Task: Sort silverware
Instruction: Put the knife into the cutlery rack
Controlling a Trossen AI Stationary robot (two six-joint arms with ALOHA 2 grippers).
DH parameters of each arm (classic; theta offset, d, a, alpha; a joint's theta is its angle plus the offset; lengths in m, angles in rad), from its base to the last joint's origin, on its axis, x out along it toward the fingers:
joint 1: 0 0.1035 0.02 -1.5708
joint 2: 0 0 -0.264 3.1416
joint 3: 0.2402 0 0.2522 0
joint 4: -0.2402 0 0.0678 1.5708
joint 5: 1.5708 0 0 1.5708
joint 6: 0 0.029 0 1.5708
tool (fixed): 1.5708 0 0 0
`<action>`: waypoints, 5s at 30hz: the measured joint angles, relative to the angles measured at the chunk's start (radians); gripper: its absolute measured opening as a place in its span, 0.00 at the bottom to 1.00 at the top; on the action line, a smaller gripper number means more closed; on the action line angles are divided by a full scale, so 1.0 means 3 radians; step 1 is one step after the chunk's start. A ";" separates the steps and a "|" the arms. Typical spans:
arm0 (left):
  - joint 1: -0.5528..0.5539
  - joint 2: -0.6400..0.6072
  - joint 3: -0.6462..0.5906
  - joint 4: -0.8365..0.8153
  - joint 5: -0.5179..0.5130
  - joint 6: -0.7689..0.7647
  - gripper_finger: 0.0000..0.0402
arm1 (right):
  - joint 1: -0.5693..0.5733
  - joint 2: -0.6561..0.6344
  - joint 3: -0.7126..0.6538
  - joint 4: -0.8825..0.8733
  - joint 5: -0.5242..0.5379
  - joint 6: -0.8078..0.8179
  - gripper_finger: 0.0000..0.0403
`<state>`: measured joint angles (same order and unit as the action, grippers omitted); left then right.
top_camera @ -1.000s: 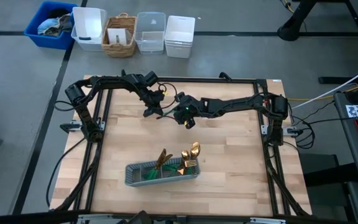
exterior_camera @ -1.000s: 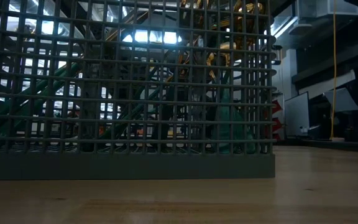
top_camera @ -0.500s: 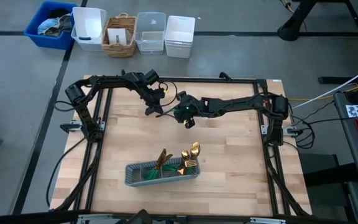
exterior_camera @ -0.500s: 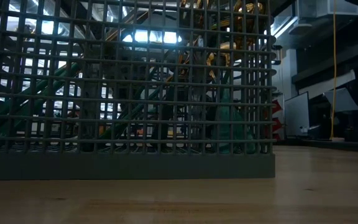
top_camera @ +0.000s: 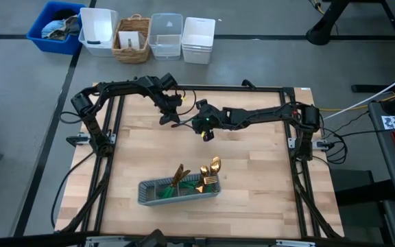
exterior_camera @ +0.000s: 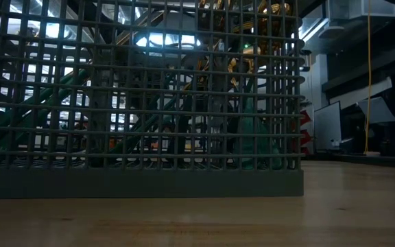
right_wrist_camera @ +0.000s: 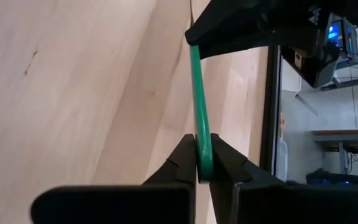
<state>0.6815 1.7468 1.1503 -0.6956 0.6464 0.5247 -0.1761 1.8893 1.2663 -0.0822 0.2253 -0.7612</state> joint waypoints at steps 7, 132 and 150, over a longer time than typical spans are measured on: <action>-0.0037 -0.0012 0.0000 0.0002 -0.0020 -0.0092 0.08 | 0.0001 -0.0003 0.0000 -0.0004 -0.0003 0.0032 0.05; -0.1277 -0.1941 -0.1933 0.5729 -0.1052 -0.1638 0.28 | 0.0041 -0.2528 -0.1816 0.1868 -0.1230 0.2145 0.05; -0.1386 -0.1941 -0.1933 0.6067 -0.1058 -0.1216 0.28 | 0.0041 -0.2528 -0.1816 0.1851 -0.1254 0.2145 0.05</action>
<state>0.2657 1.1645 0.5705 1.1244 0.3290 0.1600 -0.1638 1.1309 0.7216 0.4730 -0.1509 -0.1177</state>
